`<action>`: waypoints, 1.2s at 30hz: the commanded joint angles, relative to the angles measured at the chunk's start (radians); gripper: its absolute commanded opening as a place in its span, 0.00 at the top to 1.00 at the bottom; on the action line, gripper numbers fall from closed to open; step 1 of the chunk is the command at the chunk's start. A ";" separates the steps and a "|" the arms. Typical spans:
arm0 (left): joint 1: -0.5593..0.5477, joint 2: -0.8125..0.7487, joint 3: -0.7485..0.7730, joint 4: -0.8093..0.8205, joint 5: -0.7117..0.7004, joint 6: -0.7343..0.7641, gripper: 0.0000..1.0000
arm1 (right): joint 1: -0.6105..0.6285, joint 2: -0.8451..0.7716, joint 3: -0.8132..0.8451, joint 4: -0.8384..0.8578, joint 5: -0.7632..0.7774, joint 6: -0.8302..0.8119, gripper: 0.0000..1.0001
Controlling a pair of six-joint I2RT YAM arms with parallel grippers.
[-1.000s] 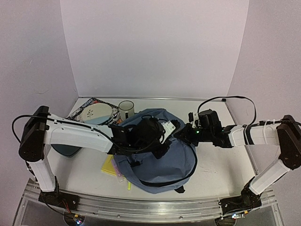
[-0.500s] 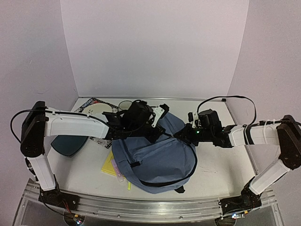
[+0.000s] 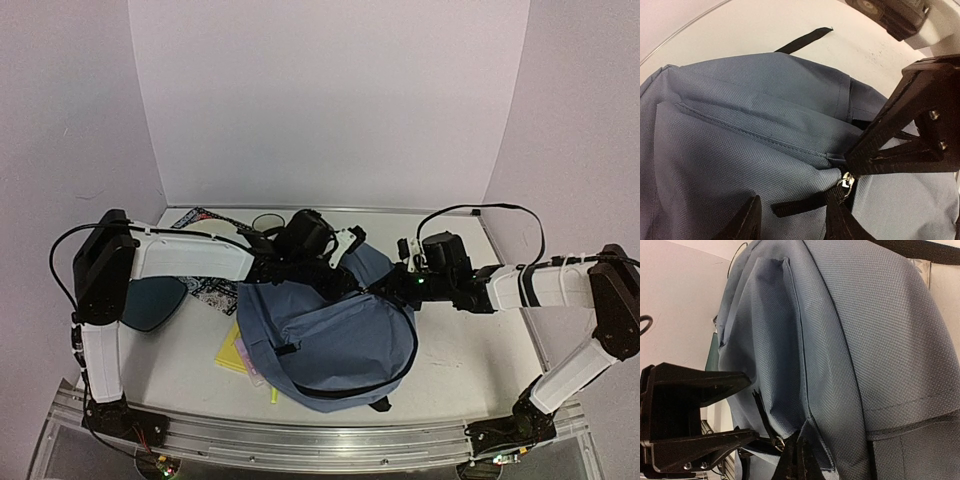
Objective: Pack the student bag
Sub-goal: Pick up the lower front pocket of the student bag.
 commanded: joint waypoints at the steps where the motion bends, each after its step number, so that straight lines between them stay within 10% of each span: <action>1: 0.015 0.028 0.063 -0.023 0.053 -0.005 0.53 | 0.002 -0.002 0.046 0.020 -0.038 -0.026 1.00; 10: 0.027 0.082 0.090 -0.031 0.164 -0.045 0.48 | 0.004 0.011 0.061 0.020 -0.052 -0.036 1.00; 25: 0.028 0.089 0.102 -0.032 0.303 -0.069 1.00 | 0.004 0.007 0.071 0.013 -0.008 -0.046 1.00; 36: 0.048 -0.052 0.043 -0.032 0.251 -0.124 1.00 | 0.002 -0.010 0.073 -0.032 0.051 -0.076 1.00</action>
